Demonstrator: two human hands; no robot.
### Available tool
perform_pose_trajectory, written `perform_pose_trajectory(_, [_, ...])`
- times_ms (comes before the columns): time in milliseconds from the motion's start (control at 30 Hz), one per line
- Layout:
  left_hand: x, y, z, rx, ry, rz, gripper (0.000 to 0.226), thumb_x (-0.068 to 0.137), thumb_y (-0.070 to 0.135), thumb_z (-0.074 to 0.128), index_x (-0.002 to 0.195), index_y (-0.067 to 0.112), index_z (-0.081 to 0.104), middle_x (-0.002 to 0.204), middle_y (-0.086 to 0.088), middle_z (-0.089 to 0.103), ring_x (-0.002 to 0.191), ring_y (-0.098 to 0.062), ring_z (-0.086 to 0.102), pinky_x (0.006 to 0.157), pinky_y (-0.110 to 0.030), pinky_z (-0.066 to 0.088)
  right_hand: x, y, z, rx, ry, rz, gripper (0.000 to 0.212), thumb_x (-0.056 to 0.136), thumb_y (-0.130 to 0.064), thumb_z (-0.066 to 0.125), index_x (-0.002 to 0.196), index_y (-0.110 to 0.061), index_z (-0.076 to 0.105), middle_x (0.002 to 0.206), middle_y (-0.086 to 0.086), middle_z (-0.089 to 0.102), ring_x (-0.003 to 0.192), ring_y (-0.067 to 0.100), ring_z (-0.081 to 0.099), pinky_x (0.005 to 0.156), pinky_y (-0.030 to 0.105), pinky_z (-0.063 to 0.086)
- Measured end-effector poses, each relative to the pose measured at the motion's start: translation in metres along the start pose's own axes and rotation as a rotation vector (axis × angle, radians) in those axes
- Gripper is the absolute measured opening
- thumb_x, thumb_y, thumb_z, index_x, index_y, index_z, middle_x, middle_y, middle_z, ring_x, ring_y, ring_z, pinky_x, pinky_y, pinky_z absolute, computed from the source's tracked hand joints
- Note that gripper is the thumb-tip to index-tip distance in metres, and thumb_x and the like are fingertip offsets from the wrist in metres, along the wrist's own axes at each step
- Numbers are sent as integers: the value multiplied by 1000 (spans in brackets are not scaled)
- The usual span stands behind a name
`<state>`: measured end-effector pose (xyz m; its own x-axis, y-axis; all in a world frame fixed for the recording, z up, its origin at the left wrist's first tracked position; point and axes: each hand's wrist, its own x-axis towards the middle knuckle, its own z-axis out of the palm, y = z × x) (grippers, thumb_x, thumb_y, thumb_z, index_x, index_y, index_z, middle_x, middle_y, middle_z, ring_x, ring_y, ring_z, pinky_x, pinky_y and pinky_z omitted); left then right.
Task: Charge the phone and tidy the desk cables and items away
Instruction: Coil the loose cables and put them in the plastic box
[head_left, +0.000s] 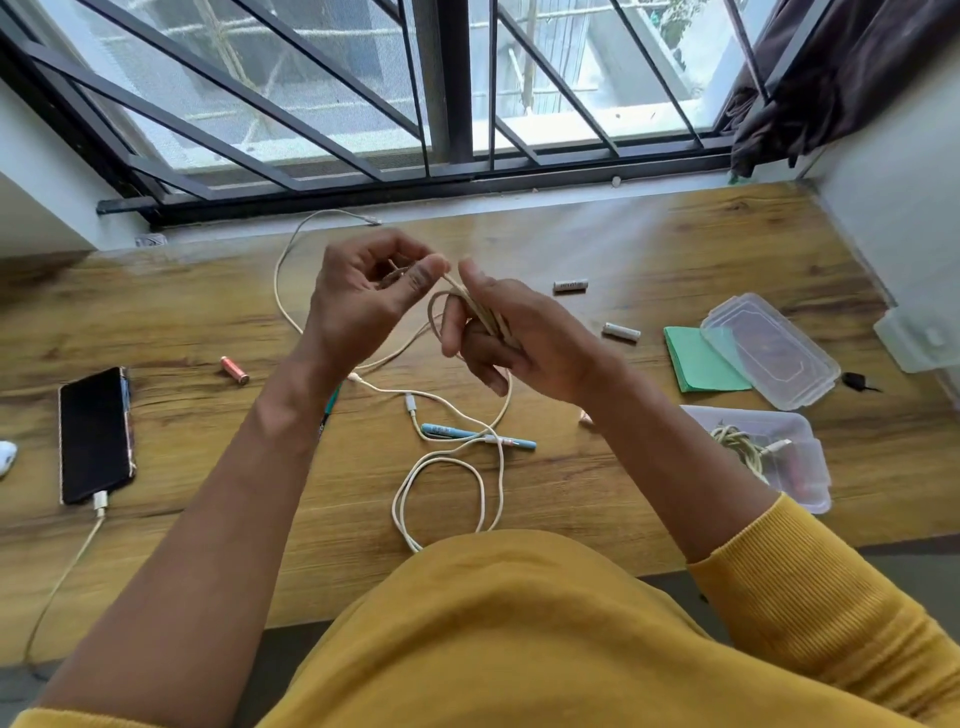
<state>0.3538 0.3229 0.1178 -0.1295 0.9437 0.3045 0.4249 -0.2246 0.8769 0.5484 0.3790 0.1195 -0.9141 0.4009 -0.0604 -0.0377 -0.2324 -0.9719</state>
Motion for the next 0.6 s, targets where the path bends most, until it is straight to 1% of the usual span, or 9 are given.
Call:
perform_pose_trajectory(33, [-2, -3, 2, -100, 29, -37, 20, 96, 30, 76, 96, 10, 74, 77, -8, 64, 64, -11, 52, 58, -25, 42, -1, -1, -3, 38, -47, -22, 66, 115, -43, 23, 89, 2, 64, 40, -6, 31, 34, 21, 23, 61, 55, 52])
perform_pose_trajectory(100, [-8, -6, 8, -318, 84, -113, 25, 91, 40, 82, 93, 16, 77, 75, -8, 63, 61, -15, 47, 54, -27, 39, 0, -2, -7, 100, -121, -61, 62, 114, -41, 26, 87, 1, 63, 40, -6, 30, 35, 32, 17, 80, 80, 42])
perform_pose_trajectory(133, [-11, -6, 12, -402, 95, -146, 26, 88, 44, 83, 92, 19, 79, 74, -5, 63, 61, -19, 46, 55, -29, 40, 1, -3, -8, 136, -146, -73, 60, 114, -40, 26, 87, 0, 63, 40, -6, 30, 36, 33, 15, 79, 75, 48])
perform_pose_trajectory(200, [-15, -5, 22, -502, 108, -191, 23, 89, 45, 83, 91, 23, 79, 76, -4, 65, 66, -26, 50, 58, -34, 43, 1, -7, -8, 217, -173, -88, 61, 115, -36, 20, 89, 0, 62, 41, -5, 31, 37, 33, 20, 62, 43, 59])
perform_pose_trajectory(267, [-18, -4, 30, -530, 138, -214, 17, 94, 38, 79, 93, 21, 78, 82, -9, 69, 73, -30, 61, 66, -42, 50, 1, -8, -8, 268, -154, -90, 63, 115, -33, 15, 91, 0, 62, 41, -4, 32, 39, 29, 39, 59, 29, 56])
perform_pose_trajectory(367, [-20, -1, 34, -409, 167, -151, 12, 101, 24, 71, 105, 14, 75, 86, -24, 71, 70, -44, 67, 61, -59, 53, 1, -2, -11, 320, -114, -91, 65, 116, -34, 14, 90, -2, 64, 41, -4, 33, 46, 22, 52, 59, 27, 54])
perform_pose_trajectory(433, [-20, 4, 35, -259, 163, -86, 11, 104, 12, 66, 111, 11, 75, 84, -14, 73, 60, -25, 65, 49, -38, 53, 0, 1, -11, 337, -94, -89, 64, 116, -35, 14, 89, -4, 63, 40, -5, 34, 47, 21, 52, 59, 26, 52])
perform_pose_trajectory(500, [-19, 10, 35, -101, 172, -30, 25, 102, -4, 60, 110, 14, 75, 92, -1, 72, 70, -5, 67, 55, -18, 52, 0, 2, -9, 364, -69, -89, 65, 116, -35, 13, 88, -6, 64, 40, -6, 35, 48, 20, 54, 63, 27, 49])
perform_pose_trajectory(600, [-19, 8, 36, 83, 150, 25, 48, 92, -15, 51, 119, 15, 77, 107, 4, 75, 98, -10, 72, 77, -28, 58, 1, 3, -8, 392, -10, -104, 63, 116, -38, 15, 88, -9, 64, 40, -6, 35, 51, 19, 59, 77, 36, 40])
